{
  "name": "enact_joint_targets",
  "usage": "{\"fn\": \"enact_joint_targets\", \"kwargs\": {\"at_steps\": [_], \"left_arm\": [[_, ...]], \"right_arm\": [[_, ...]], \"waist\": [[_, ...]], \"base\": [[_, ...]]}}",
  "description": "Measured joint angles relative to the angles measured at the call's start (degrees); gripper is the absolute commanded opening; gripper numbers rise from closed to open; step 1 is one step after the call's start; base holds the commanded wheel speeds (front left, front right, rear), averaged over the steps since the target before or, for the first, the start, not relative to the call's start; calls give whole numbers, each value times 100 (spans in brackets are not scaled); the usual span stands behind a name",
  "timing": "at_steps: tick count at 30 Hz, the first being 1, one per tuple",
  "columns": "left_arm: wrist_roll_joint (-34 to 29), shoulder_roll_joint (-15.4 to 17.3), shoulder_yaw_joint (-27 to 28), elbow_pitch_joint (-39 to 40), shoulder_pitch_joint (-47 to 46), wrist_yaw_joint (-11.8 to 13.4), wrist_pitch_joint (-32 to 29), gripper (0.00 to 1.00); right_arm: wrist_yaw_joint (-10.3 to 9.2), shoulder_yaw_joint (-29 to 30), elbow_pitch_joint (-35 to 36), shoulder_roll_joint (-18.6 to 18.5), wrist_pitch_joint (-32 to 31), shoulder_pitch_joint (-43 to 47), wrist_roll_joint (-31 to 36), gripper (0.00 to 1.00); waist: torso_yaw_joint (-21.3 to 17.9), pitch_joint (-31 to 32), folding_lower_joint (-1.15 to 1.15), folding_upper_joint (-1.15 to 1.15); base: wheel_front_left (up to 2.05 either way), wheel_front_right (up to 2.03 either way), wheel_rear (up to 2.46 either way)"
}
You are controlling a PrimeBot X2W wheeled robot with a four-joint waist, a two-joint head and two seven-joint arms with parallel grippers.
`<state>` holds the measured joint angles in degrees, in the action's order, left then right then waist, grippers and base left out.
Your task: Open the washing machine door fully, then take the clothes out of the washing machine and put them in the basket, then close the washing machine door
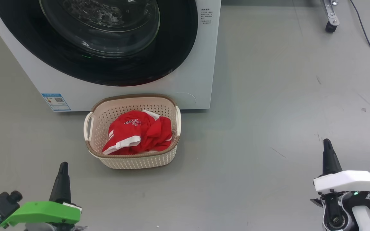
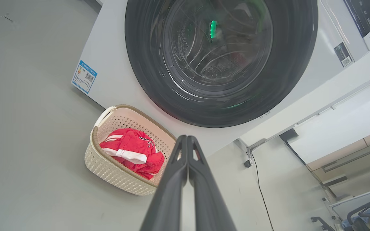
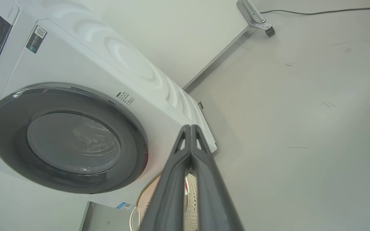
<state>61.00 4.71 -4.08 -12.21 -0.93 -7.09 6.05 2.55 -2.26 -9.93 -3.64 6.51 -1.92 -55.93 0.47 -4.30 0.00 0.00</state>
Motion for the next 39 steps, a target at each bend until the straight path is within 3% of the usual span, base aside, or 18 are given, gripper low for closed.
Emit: {"fn": "enact_joint_targets", "kwargs": {"at_steps": [39], "left_arm": [[2546, 2, 305, -213, -122, 0, -658, 0]], "right_arm": [[292, 364, -374, -130, -644, -58, -2989, 0]], "waist": [[-35, 311, 0, 0]], "base": [[0, 0, 0]]}}
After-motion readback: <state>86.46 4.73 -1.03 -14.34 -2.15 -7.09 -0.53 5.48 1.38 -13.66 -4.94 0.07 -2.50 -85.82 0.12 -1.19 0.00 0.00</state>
